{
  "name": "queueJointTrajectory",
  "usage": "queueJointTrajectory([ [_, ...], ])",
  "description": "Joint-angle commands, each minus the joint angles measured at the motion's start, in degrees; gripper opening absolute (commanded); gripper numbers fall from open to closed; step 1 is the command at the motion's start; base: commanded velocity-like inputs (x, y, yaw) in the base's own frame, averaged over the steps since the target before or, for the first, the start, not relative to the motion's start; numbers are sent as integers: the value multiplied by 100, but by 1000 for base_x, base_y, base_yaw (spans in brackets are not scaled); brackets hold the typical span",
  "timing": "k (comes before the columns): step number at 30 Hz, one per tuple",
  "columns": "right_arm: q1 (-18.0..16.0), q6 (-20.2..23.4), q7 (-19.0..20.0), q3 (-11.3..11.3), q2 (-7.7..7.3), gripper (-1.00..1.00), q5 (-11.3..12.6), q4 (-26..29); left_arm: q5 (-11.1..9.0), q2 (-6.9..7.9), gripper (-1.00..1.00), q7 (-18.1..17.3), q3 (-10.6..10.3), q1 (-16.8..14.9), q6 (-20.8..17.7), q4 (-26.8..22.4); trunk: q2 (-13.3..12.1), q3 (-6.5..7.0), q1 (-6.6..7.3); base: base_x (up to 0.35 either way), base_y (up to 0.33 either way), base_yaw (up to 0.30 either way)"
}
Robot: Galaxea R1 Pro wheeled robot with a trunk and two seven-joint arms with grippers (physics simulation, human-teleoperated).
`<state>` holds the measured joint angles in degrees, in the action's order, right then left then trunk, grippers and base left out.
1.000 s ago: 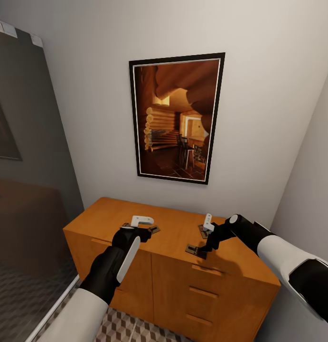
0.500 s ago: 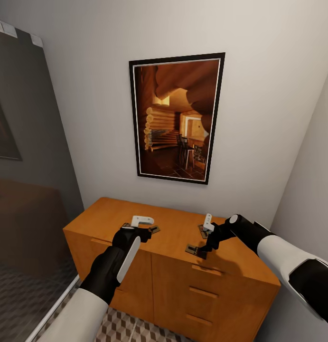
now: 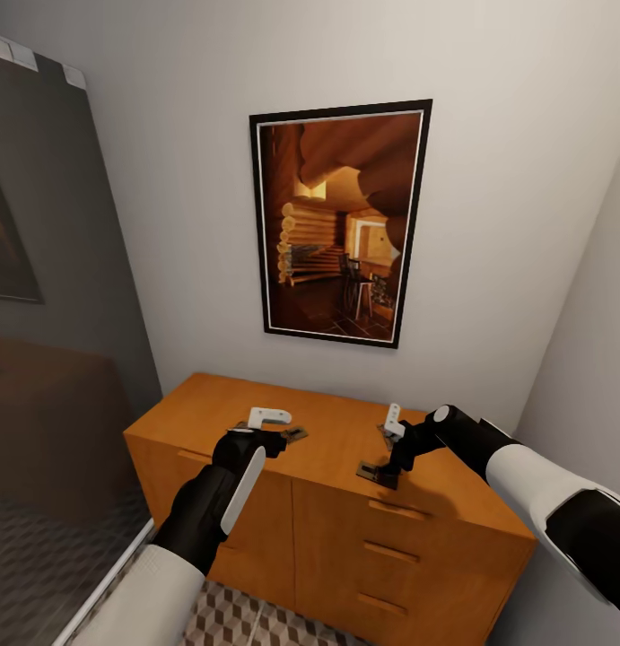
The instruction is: Take the four mousetraps from the cabinet in the bathroom and place them on the bathroom floor. Make sure all four end up on the same floor surface, and ensure that at least two of them are either under or directly next to the same bathroom sink.
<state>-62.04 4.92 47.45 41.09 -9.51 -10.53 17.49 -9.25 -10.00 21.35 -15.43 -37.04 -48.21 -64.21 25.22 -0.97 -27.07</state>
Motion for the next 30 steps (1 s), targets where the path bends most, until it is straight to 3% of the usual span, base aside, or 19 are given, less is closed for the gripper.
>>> queueJointTrajectory([
  [1,-1,45,28,-14,-2,100,-28,18,-60,0,100,54,-5,-5,-14,-4,10,-10,-3,0,131,0],
  [30,-1,45,23,-19,-6,100,-28,18,-60,0,100,-1,-26,-5,-30,-4,10,-10,-3,0,15,0],
])
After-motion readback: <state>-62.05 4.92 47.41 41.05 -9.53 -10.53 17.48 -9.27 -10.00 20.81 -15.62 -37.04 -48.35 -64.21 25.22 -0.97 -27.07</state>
